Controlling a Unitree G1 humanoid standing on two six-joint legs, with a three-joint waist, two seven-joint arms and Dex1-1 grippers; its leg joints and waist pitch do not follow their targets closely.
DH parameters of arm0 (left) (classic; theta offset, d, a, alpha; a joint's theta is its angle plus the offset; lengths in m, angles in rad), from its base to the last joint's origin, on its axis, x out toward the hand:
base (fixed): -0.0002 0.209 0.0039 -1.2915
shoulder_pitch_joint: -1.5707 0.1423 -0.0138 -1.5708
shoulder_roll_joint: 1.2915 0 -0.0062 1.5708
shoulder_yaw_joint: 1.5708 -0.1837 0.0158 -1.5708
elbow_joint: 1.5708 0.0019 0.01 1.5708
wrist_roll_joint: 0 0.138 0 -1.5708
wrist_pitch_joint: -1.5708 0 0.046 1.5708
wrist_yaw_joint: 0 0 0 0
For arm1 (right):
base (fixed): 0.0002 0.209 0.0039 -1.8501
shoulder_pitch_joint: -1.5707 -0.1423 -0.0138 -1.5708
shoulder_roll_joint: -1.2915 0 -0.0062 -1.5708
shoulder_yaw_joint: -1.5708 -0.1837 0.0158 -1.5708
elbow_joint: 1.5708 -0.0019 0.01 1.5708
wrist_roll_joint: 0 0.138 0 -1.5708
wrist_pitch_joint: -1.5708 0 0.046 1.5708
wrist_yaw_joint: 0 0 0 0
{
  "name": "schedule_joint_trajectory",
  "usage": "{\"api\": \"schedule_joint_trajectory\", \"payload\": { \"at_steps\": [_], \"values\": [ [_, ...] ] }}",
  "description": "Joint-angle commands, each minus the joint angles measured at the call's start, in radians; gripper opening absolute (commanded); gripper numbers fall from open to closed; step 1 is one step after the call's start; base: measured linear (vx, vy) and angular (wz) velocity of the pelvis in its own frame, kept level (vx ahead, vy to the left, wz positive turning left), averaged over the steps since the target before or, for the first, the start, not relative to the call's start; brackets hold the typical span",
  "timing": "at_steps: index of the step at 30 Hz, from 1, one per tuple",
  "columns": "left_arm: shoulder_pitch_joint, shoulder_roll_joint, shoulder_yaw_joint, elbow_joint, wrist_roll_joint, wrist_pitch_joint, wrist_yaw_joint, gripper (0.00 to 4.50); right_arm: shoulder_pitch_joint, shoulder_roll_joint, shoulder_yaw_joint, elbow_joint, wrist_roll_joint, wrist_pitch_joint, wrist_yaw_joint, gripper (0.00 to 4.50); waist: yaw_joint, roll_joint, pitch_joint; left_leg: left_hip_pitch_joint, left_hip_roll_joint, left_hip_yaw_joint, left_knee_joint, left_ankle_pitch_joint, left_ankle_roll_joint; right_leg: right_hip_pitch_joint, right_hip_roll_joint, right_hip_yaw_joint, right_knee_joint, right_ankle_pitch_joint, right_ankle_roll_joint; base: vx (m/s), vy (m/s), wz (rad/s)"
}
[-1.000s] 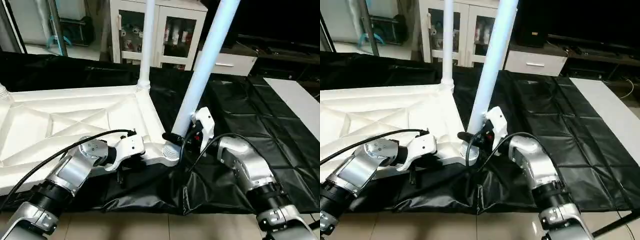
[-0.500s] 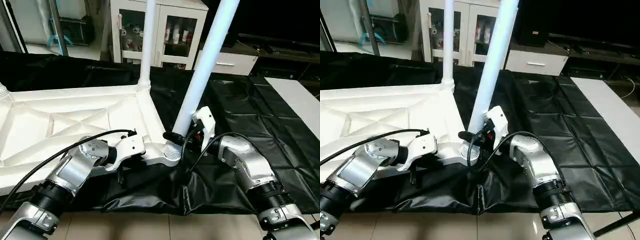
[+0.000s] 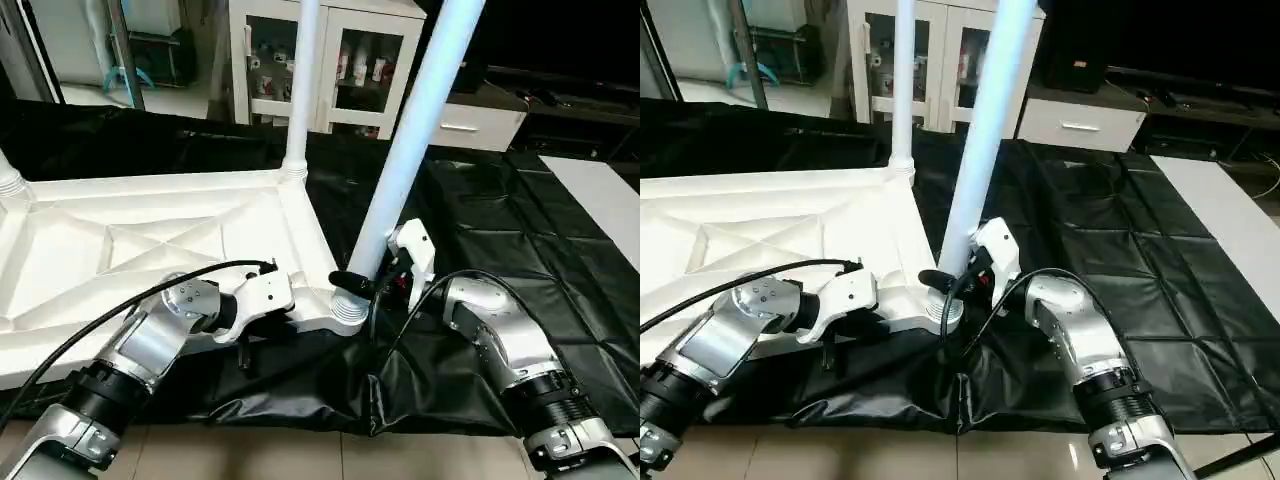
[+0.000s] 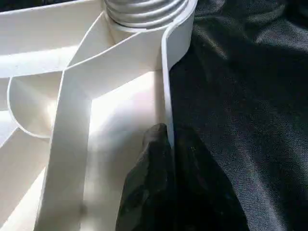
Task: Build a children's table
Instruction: Insert table leg to table base
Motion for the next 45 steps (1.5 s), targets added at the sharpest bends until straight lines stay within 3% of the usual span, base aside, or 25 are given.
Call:
{"api": "schedule_joint_trajectory", "payload": {
  "at_steps": [1, 15, 20, 25, 27, 29, 30, 32, 33, 34, 35, 36, 37, 38, 39, 40, 41, 42, 43, 44, 45],
  "values": [
    [-0.003, -0.017, -0.007, -0.026, -0.014, -0.039, -0.005, 0.00, 0.087, -0.044, 0.060, 0.104, -0.100, 0.072, -0.009, 1.83, -0.012, 0.012, -0.010, 0.032, 0.087, -0.051, -0.095, -0.718, -0.082, -0.028, -0.077, 0.051, -0.081, -0.492, -0.081, 0.000, 0.000, 0.00],
    [-0.003, -0.016, -0.004, -0.025, -0.012, -0.038, -0.005, 0.00, 0.091, -0.046, 0.062, 0.105, -0.109, 0.064, -0.023, 1.83, -0.009, 0.012, -0.015, 0.026, 0.089, -0.044, -0.094, -0.644, -0.082, -0.017, -0.074, 0.055, -0.066, -0.382, -0.115, 0.000, 0.000, 0.00],
    [-0.005, -0.024, 0.003, -0.019, -0.013, -0.032, 0.009, 0.00, 0.095, -0.033, 0.058, 0.107, -0.114, 0.057, -0.044, 1.83, -0.009, 0.011, -0.016, 0.027, 0.089, -0.043, -0.093, -0.634, -0.080, -0.016, -0.074, 0.055, -0.066, -0.379, -0.120, 0.000, 0.000, 0.00],
    [-0.026, -0.077, 0.037, -0.001, -0.029, 0.008, 0.074, 0.00, 0.071, 0.012, 0.009, 0.165, -0.132, 0.065, -0.203, 1.83, -0.014, 0.010, -0.014, 0.027, 0.086, -0.046, -0.094, -0.653, -0.089, -0.016, -0.073, 0.051, -0.068, -0.415, -0.111, 0.000, 0.000, 0.00],
    [-0.053, -0.119, 0.043, 0.010, -0.025, 0.041, 0.118, 0.00, 0.051, 0.051, -0.040, 0.219, -0.139, 0.056, -0.342, 1.83, -0.019, 0.006, -0.011, 0.034, 0.084, -0.050, -0.093, -0.704, -0.091, -0.021, -0.074, 0.043, -0.079, -0.492, -0.090, 0.000, 0.000, 0.00],
    [-0.083, -0.166, 0.045, 0.021, -0.021, 0.075, 0.160, 0.00, 0.035, 0.084, -0.083, 0.262, -0.137, 0.047, -0.455, 1.83, -0.031, 0.011, -0.007, 0.043, 0.081, -0.055, -0.094, -0.769, -0.097, -0.026, -0.066, 0.025, -0.090, -0.551, -0.066, -0.025, 0.002, -0.02],
    [-0.109, -0.208, 0.048, 0.038, -0.017, 0.098, 0.200, 0.00, 0.021, 0.104, -0.105, 0.288, -0.133, 0.038, -0.520, 1.83, -0.034, 0.011, -0.008, 0.046, 0.081, -0.055, -0.095, -0.784, -0.097, -0.024, -0.063, 0.018, -0.092, -0.548, -0.063, -0.051, 0.005, -0.03],
    [-0.140, -0.257, 0.050, 0.061, -0.010, 0.120, 0.246, 0.00, 0.005, 0.125, -0.129, 0.318, -0.126, 0.028, -0.587, 1.83, -0.041, 0.020, -0.003, 0.042, 0.086, -0.053, -0.114, -0.848, -0.102, -0.015, -0.048, -0.005, -0.087, -0.515, -0.060, -0.059, 0.012, 0.00],
    [-0.185, -0.327, 0.053, 0.100, 0.001, 0.152, 0.315, 0.00, -0.023, 0.153, -0.167, 0.364, -0.111, 0.015, -0.684, 1.83, -0.040, 0.027, -0.002, 0.015, 0.095, -0.038, -0.152, -0.894, -0.103, 0.012, -0.024, -0.022, -0.048, -0.435, -0.075, -0.062, 0.014, 0.02],
    [-0.185, -0.327, 0.053, 0.100, 0.001, 0.152, 0.315, 0.00, -0.023, 0.153, -0.167, 0.364, -0.111, 0.015, -0.684, 1.83, -0.031, 0.030, -0.005, -0.014, 0.104, -0.022, -0.185, -0.909, -0.101, 0.040, -0.011, -0.023, 0.011, -0.350, -0.089, -0.117, -0.011, 0.15],
    [-0.235, -0.405, 0.059, 0.149, 0.018, 0.186, 0.404, 0.00, -0.055, 0.180, -0.199, 0.415, -0.103, -0.008, -0.783, 1.83, 0.018, 0.040, -0.010, -0.060, 0.107, 0.027, -0.239, -0.911, -0.107, 0.071, 0.003, -0.023, 0.124, -0.176, -0.094, -0.044, -0.084, 0.34],
    [-0.235, -0.405, 0.059, 0.149, 0.018, 0.186, 0.404, 0.00, -0.055, 0.180, -0.199, 0.415, -0.103, -0.008, -0.783, 1.83, 0.012, -0.017, -0.020, 0.019, 0.079, 0.060, -0.167, -0.716, -0.105, -0.016, -0.029, 0.032, 0.049, -0.324, -0.082, -0.044, -0.084, 0.34],
    [-0.254, -0.434, 0.064, 0.168, 0.026, 0.198, 0.440, 0.00, -0.068, 0.188, -0.206, 0.437, -0.106, -0.021, -0.817, 1.83, 0.011, -0.062, -0.021, 0.092, 0.051, 0.040, -0.016, -0.568, -0.083, -0.099, -0.081, 0.060, -0.072, -0.552, -0.056, 0.033, -0.121, 0.21],
    [-0.277, -0.466, 0.069, 0.190, 0.031, 0.204, 0.479, 0.00, -0.084, 0.196, -0.210, 0.457, -0.112, -0.038, -0.853, 1.83, 0.018, -0.044, -0.013, 0.042, 0.060, -0.015, 0.072, -0.276, 0.008, -0.066, -0.191, 0.126, -0.133, -0.828, -0.061, 0.078, -0.017, -0.41],
    [-0.277, -0.466, 0.069, 0.190, 0.031, 0.204, 0.479, 0.00, -0.084, 0.196, -0.210, 0.457, -0.112, -0.038, -0.853, 1.83, 0.013, -0.044, -0.022, -0.080, 0.066, -0.050, -0.006, -0.100, -0.010, 0.049, -0.139, 0.075, -0.046, -0.665, -0.067, 0.078, -0.017, -0.41],
    [-0.306, -0.498, 0.074, 0.220, 0.042, 0.200, 0.527, 0.00, -0.104, 0.208, -0.218, 0.484, -0.117, -0.055, -0.892, 1.83, 0.031, -0.007, -0.043, -0.046, 0.080, -0.049, -0.043, -0.068, -0.048, 0.034, -0.087, 0.047, -0.021, -0.452, -0.075, 0.086, 0.058, -0.28],
    [-0.340, -0.530, 0.082, 0.254, 0.045, 0.190, 0.564, 0.00, -0.131, 0.220, -0.227, 0.522, -0.123, -0.082, -0.937, 1.83, -0.002, -0.008, -0.038, 0.007, 0.092, -0.029, -0.048, -0.248, -0.105, -0.021, -0.038, 0.044, 0.006, -0.085, -0.134, -0.022, 0.011, 0.22],
    [-0.353, -0.540, 0.084, 0.269, 0.048, 0.183, 0.578, 0.00, -0.143, 0.225, -0.232, 0.539, -0.125, -0.094, -0.953, 1.83, -0.001, -0.002, -0.033, 0.011, 0.090, -0.022, -0.054, -0.314, -0.111, -0.026, -0.038, 0.046, -0.004, -0.088, -0.154, -0.022, 0.011, 0.22],
    [-0.358, -0.541, 0.084, 0.275, 0.048, 0.179, 0.580, 0.00, -0.148, 0.228, -0.234, 0.546, -0.125, -0.097, -0.958, 1.83, -0.006, -0.007, -0.032, 0.012, 0.085, -0.016, -0.053, -0.380, -0.109, -0.030, -0.037, 0.049, -0.012, -0.126, -0.161, 0.000, 0.000, 0.00],
    [-0.367, -0.537, 0.084, 0.287, 0.048, 0.167, 0.578, 0.00, -0.159, 0.232, -0.239, 0.560, -0.125, -0.103, -0.965, 1.83, -0.011, -0.017, -0.027, 0.007, 0.076, -0.013, -0.048, -0.481, -0.093, -0.039, -0.043, 0.054, -0.030, -0.252, -0.151, 0.000, 0.000, 0.00],
    [-0.369, -0.529, 0.083, 0.294, 0.050, 0.159, 0.575, 0.00, -0.164, 0.234, -0.242, 0.568, -0.126, -0.107, -0.965, 1.83, -0.012, -0.018, -0.029, 0.003, 0.072, -0.019, -0.048, -0.530, -0.070, -0.039, -0.053, 0.057, -0.047, -0.391, -0.108, 0.000, 0.000, 0.00]
  ]
}}
